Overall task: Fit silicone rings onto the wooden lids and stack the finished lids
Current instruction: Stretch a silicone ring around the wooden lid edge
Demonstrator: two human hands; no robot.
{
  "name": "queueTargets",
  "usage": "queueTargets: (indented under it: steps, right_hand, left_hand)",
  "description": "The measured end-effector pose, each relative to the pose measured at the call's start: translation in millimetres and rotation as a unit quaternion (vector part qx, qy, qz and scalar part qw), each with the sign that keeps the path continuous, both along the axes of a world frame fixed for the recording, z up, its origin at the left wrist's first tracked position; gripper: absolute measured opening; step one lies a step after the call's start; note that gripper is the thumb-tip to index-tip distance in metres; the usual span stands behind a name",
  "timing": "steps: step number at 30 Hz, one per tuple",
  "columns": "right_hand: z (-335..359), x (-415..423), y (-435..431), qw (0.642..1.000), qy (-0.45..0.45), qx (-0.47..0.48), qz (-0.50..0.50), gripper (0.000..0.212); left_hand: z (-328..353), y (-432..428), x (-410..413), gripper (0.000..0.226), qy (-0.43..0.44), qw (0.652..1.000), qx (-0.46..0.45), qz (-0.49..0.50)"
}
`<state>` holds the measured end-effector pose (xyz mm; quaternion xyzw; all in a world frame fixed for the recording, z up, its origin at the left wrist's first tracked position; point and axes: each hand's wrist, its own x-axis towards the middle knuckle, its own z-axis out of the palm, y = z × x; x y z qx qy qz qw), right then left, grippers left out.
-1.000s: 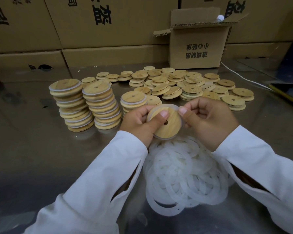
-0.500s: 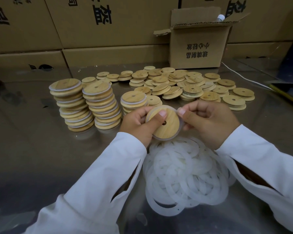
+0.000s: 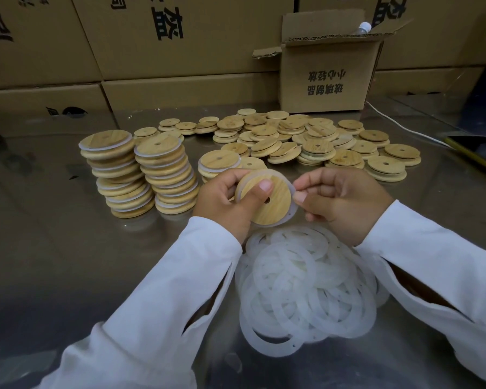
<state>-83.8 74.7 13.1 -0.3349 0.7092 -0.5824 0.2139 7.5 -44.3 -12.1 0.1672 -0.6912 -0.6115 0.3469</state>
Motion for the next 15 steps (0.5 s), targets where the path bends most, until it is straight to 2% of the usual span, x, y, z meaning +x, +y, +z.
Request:
queueTargets:
  steps: [15]
  right_hand:
    - [1.7,-1.4,1.6,0.996,-0.076,-0.026,-0.043,0.017]
  left_hand:
    - [-2.4,-1.6,-0.1,0.007,0.009,1.0,-0.014,-0.009]
